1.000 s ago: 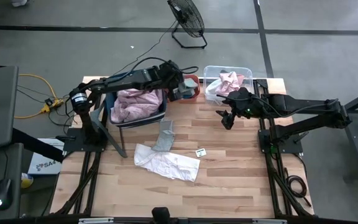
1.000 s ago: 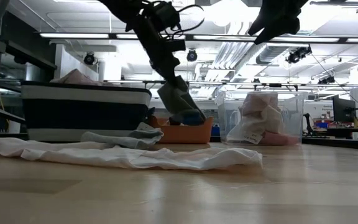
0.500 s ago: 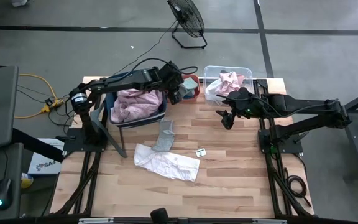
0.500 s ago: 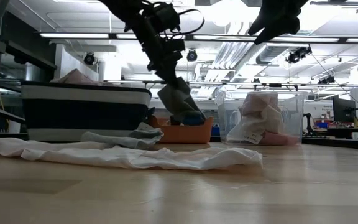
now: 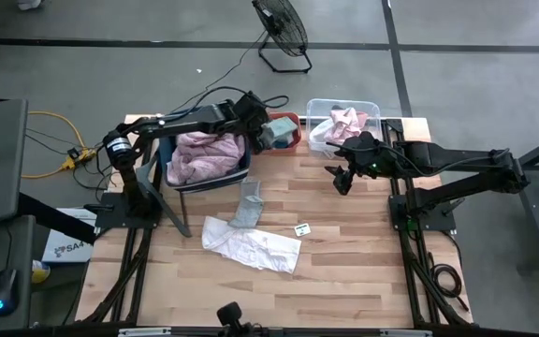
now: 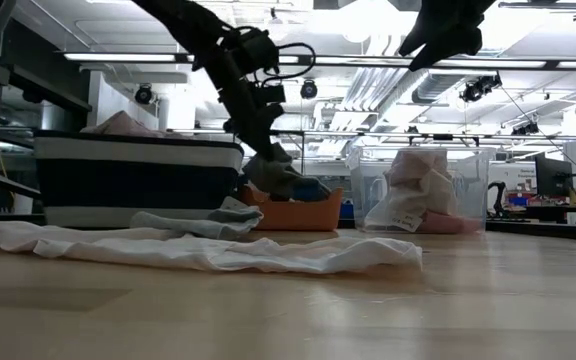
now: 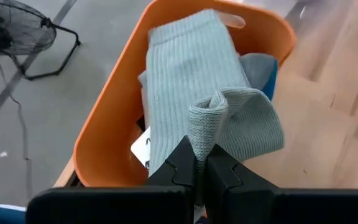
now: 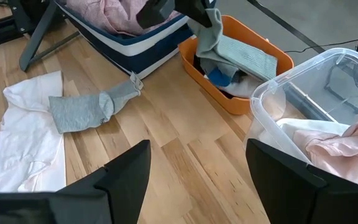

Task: Pick & Place Cloths
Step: Put the gray sock into the orange bin

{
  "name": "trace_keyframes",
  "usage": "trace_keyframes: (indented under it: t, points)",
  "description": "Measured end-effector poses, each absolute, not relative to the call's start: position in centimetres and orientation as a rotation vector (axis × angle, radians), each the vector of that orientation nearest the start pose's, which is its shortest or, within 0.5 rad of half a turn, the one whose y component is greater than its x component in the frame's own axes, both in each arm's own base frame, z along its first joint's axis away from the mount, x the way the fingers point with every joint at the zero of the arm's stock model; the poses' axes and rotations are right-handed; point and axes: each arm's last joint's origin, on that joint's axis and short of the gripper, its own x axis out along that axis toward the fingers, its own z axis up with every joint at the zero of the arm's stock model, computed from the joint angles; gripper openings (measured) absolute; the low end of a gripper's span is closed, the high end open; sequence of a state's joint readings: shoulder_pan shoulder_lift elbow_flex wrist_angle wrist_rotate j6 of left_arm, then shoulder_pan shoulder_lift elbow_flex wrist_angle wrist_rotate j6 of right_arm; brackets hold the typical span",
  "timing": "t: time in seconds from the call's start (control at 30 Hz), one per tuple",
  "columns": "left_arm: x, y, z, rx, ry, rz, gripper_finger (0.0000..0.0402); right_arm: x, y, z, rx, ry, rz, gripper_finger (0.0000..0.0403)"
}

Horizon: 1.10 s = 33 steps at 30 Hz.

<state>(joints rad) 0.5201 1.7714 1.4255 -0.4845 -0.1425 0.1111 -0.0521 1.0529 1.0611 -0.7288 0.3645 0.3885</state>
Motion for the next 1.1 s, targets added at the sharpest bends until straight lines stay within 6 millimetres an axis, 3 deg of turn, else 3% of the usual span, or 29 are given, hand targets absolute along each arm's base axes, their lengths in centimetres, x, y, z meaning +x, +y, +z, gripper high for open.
trace_keyframes:
  t: [0.4,0.9,1.1]
  points:
    - [33.5,21.0,25.8,-0.088,0.791,0.621,0.0003,20.4,-2.1,33.2,0.257,0.627,-0.532,0.0256]
    - [35.3,22.4,22.2,-0.079,0.803,0.615,0.0003,20.4,-2.1,33.2,0.260,0.630,-0.533,0.0256]
    - [35.3,22.6,22.2,-0.062,0.800,0.653,0.0010,20.4,-2.1,33.2,0.259,0.636,-0.534,0.0256]
